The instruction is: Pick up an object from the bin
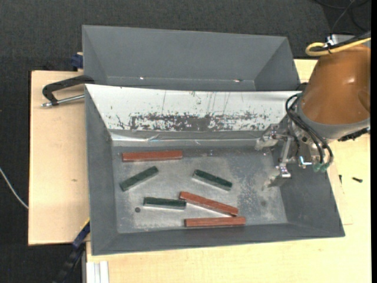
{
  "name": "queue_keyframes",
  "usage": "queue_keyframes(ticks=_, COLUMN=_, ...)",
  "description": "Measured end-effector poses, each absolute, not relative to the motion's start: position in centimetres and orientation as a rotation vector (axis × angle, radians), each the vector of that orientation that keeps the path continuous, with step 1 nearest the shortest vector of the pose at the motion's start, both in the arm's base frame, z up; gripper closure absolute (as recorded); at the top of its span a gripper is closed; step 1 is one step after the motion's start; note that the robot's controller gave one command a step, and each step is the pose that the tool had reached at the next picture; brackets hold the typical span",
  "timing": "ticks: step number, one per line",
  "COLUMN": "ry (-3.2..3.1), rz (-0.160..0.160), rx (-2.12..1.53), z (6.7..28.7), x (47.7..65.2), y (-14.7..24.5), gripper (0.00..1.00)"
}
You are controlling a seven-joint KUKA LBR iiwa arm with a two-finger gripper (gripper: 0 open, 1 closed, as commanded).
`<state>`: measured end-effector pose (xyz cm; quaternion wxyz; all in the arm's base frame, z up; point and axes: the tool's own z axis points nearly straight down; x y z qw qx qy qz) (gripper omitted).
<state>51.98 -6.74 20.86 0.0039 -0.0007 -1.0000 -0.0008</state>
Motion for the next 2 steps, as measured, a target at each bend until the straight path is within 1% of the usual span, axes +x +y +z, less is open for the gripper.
queue_keyframes(ticks=1, ry=-3.143, rz=-0.001, rx=0.000, z=21.3, x=52.1, y=-6.7, gripper=0.00)
queue_keyframes(ticks=2, ry=-3.149, rz=0.000, rx=0.011, z=15.9, x=53.3, y=-3.3, gripper=0.00)
